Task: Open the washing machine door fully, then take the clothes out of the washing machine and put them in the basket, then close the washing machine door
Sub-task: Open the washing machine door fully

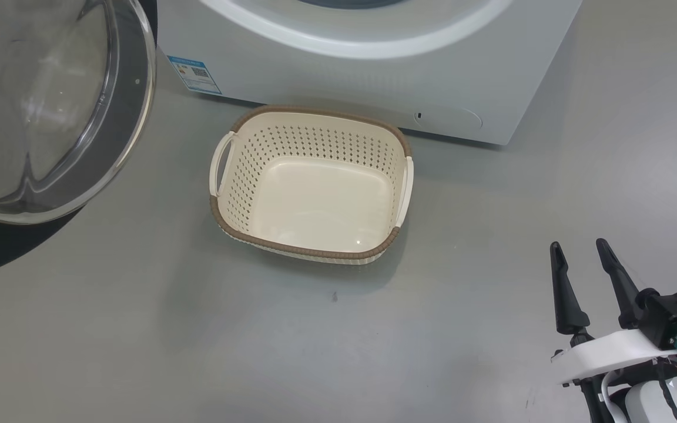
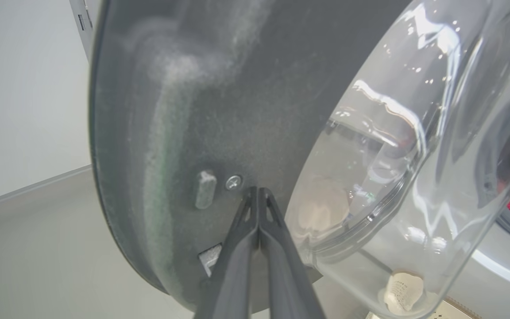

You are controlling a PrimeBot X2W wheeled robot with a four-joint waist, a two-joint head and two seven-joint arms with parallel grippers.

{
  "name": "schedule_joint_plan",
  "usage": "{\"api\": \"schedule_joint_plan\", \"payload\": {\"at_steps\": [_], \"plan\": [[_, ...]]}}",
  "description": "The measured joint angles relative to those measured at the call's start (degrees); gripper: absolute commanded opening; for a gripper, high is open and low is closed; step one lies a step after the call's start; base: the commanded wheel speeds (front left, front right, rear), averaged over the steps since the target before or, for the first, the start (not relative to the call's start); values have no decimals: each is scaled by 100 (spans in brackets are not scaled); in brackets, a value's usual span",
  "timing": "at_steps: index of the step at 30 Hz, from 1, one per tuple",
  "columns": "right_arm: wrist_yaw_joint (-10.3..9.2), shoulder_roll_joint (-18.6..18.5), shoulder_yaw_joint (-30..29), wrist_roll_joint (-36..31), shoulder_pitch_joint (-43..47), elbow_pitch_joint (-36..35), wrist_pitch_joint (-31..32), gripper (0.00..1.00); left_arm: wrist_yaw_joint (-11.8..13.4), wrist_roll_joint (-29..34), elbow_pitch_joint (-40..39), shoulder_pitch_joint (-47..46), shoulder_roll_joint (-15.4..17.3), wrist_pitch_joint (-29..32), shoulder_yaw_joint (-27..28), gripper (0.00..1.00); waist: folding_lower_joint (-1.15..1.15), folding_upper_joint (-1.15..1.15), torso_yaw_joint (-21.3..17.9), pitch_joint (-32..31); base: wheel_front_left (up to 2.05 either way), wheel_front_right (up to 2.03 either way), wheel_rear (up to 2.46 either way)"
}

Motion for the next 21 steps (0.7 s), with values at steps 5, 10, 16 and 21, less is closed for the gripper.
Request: {"api": "schedule_joint_plan", "payload": {"at_steps": [5, 10, 16, 21], "plan": [[-1, -14, 0, -9, -49, -30, 11, 100, -75, -42, 249, -191, 205, -1, 86, 0, 0, 0, -25, 174, 0, 0, 0], [-10, -13, -33, -9, -129, -34, 11, 100, -134, -47, 478, -391, 258, -18, 77, 0, 0, 0, -50, 295, 0, 0, 0], [-52, 4, -52, -5, -153, 55, 7, 100, -305, -46, 779, -483, 246, -158, 15, 0, 0, 0, -57, 252, 0, 0, 0], [-51, 35, -64, 11, -164, 147, -12, 100, -383, -14, 946, -483, 212, -220, -129, 0, 0, 0, -55, 113, 0, 0, 0]]}}
